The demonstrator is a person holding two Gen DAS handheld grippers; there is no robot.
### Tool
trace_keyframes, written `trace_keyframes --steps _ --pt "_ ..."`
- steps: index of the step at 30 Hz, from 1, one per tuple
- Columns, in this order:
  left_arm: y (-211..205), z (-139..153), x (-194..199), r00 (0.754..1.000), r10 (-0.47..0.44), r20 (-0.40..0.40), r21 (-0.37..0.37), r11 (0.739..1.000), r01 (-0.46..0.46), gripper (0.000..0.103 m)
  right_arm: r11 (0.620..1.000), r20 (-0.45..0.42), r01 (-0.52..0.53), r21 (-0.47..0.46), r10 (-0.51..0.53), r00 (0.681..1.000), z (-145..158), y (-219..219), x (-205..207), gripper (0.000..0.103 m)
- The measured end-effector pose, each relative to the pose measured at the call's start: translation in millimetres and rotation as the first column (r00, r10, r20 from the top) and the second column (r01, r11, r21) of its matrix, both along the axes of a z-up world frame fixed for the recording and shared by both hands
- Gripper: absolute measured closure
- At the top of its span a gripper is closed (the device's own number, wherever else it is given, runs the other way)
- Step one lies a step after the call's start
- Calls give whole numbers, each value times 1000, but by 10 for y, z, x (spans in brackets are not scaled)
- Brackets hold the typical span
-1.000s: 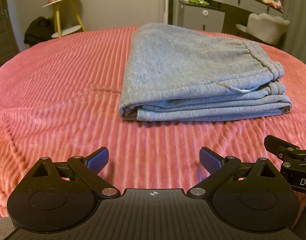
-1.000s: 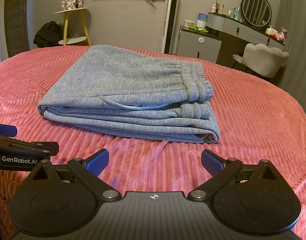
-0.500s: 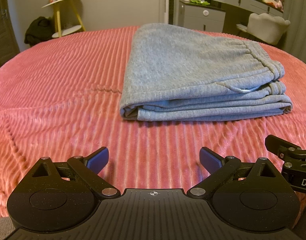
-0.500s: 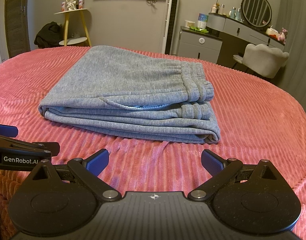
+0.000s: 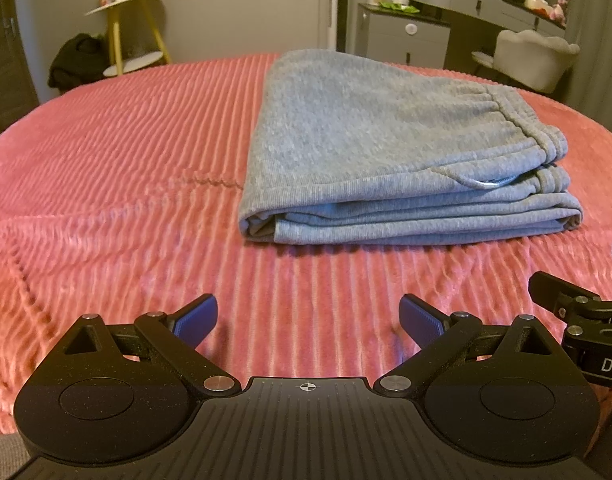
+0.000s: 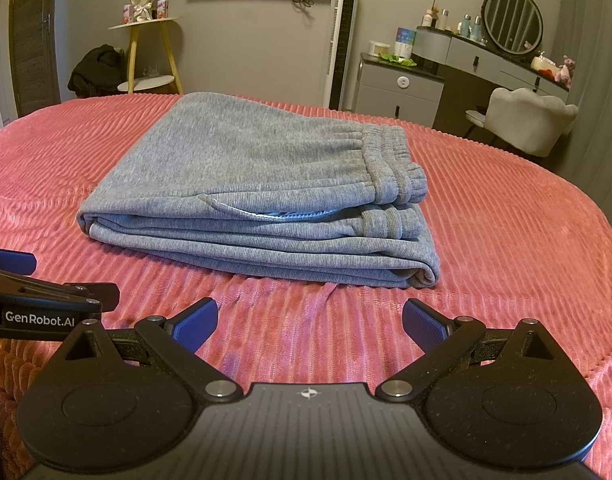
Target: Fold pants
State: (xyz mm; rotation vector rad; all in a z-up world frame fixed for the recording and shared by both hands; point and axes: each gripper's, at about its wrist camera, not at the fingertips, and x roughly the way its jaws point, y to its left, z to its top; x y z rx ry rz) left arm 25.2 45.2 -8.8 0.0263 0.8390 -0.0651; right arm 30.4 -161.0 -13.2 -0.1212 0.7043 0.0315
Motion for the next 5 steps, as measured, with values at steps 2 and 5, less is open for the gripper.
trace_keyframes --steps 2,5 --pt "-4 0 -1 1000 0 0 4 1000 0 3 1000 0 0 0 0 1000 0 3 3 4" --pt "-2 4 1 1000 -1 1 3 1000 1 3 1000 -1 0 0 0 1000 0 0 2 4"
